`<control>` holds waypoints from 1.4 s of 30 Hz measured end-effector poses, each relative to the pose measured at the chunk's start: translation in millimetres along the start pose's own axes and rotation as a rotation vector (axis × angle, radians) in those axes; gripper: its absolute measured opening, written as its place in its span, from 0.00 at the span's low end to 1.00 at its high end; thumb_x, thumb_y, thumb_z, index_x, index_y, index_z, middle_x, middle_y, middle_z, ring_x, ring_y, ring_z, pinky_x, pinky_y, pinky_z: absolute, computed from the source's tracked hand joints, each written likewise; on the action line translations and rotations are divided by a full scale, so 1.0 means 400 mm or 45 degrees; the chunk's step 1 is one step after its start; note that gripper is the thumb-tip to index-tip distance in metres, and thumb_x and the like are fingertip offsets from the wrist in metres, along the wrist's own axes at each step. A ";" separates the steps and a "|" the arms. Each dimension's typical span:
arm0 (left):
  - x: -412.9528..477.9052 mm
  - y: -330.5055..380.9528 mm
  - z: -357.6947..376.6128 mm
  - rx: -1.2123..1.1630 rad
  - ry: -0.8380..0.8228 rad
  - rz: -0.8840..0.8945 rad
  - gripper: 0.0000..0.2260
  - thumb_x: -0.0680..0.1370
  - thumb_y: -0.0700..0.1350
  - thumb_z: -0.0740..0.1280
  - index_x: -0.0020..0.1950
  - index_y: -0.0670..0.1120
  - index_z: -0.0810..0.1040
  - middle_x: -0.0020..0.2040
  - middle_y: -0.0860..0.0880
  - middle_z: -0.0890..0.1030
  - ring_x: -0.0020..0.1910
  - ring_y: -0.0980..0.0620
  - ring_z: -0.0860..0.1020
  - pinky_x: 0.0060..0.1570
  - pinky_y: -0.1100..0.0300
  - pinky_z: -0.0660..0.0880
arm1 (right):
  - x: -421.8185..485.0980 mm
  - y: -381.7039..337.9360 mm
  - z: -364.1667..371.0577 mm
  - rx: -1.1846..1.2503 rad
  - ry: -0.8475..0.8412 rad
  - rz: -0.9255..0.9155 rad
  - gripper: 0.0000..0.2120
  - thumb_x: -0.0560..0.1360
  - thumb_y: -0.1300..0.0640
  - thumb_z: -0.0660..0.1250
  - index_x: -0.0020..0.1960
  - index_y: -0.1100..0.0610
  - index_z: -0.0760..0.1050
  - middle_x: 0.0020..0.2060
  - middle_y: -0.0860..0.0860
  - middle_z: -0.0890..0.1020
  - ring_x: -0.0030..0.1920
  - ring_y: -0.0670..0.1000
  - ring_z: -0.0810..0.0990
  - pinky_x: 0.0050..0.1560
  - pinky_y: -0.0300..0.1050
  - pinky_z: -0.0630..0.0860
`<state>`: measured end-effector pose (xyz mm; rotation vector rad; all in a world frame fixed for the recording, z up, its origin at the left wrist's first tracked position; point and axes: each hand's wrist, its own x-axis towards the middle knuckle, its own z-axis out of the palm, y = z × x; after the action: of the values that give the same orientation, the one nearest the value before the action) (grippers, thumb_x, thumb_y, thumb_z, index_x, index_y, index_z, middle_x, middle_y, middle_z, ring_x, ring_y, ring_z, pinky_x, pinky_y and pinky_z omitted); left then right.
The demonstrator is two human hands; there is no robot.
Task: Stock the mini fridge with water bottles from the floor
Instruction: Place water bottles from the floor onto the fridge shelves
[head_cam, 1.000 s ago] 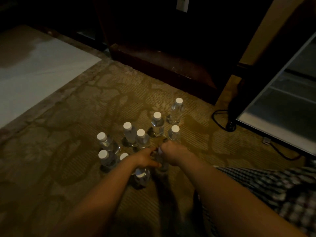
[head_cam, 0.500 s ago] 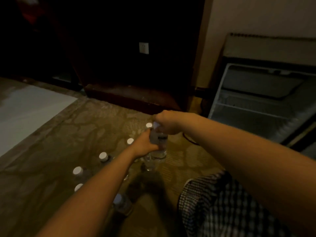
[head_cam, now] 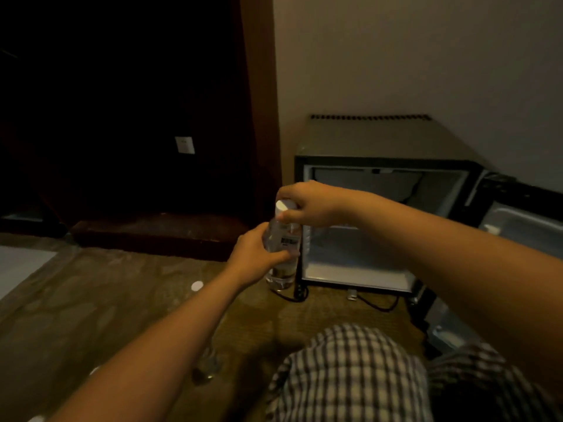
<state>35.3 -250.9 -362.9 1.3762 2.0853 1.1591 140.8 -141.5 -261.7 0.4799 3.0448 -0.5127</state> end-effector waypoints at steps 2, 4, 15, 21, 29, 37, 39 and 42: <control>0.035 0.030 0.035 -0.016 -0.029 0.004 0.23 0.68 0.50 0.74 0.61 0.49 0.72 0.48 0.58 0.76 0.46 0.62 0.75 0.43 0.71 0.72 | -0.019 0.050 -0.008 0.112 0.076 0.055 0.15 0.77 0.48 0.63 0.58 0.57 0.71 0.47 0.49 0.76 0.46 0.50 0.74 0.39 0.43 0.69; 0.078 0.056 0.070 -0.026 -0.060 0.004 0.22 0.69 0.49 0.74 0.60 0.48 0.73 0.50 0.54 0.78 0.49 0.57 0.77 0.48 0.62 0.75 | -0.035 0.104 -0.011 0.250 0.177 0.128 0.15 0.76 0.49 0.65 0.55 0.59 0.73 0.46 0.52 0.78 0.46 0.53 0.77 0.44 0.47 0.75; 0.266 0.057 0.259 -0.031 -0.206 0.004 0.19 0.67 0.46 0.75 0.55 0.47 0.76 0.46 0.53 0.79 0.48 0.55 0.78 0.48 0.61 0.74 | -0.026 0.392 0.075 0.588 0.235 0.381 0.19 0.72 0.52 0.70 0.59 0.58 0.73 0.51 0.55 0.80 0.49 0.51 0.77 0.50 0.46 0.74; 0.332 -0.036 0.360 0.037 -0.292 -0.040 0.19 0.68 0.49 0.75 0.56 0.47 0.76 0.46 0.53 0.79 0.48 0.55 0.77 0.43 0.65 0.73 | 0.014 0.490 0.211 0.823 0.115 0.452 0.20 0.75 0.55 0.67 0.65 0.56 0.69 0.49 0.48 0.75 0.46 0.47 0.74 0.39 0.35 0.69; 0.398 -0.174 0.469 0.001 -0.406 -0.177 0.23 0.68 0.46 0.75 0.61 0.46 0.74 0.51 0.50 0.79 0.51 0.53 0.77 0.47 0.63 0.71 | 0.083 0.610 0.376 0.931 0.164 0.541 0.18 0.74 0.55 0.69 0.62 0.57 0.72 0.58 0.55 0.79 0.53 0.49 0.76 0.54 0.41 0.71; 0.446 -0.326 0.529 -0.012 -0.490 -0.421 0.23 0.68 0.50 0.74 0.60 0.47 0.75 0.54 0.50 0.81 0.54 0.52 0.78 0.56 0.57 0.74 | 0.153 0.679 0.487 0.829 0.173 0.583 0.23 0.72 0.51 0.70 0.64 0.53 0.71 0.59 0.53 0.79 0.60 0.53 0.77 0.62 0.53 0.73; 0.453 -0.359 0.540 -0.036 -0.476 -0.448 0.20 0.70 0.51 0.73 0.59 0.48 0.75 0.55 0.48 0.81 0.54 0.51 0.79 0.58 0.51 0.75 | 0.173 0.690 0.502 0.841 0.181 0.590 0.23 0.72 0.51 0.70 0.65 0.52 0.70 0.60 0.52 0.79 0.61 0.52 0.77 0.62 0.52 0.73; 0.456 -0.388 0.565 -0.105 -0.466 -0.445 0.16 0.76 0.48 0.65 0.64 0.49 0.71 0.61 0.48 0.78 0.60 0.49 0.76 0.63 0.50 0.73 | 0.204 0.711 0.519 0.820 0.171 0.621 0.24 0.72 0.51 0.69 0.66 0.51 0.69 0.61 0.51 0.78 0.62 0.52 0.76 0.63 0.53 0.72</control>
<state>21.7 -20.6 -597.9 1.0383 1.8914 0.7744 142.0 71.6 -553.9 1.2628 2.6444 -1.4545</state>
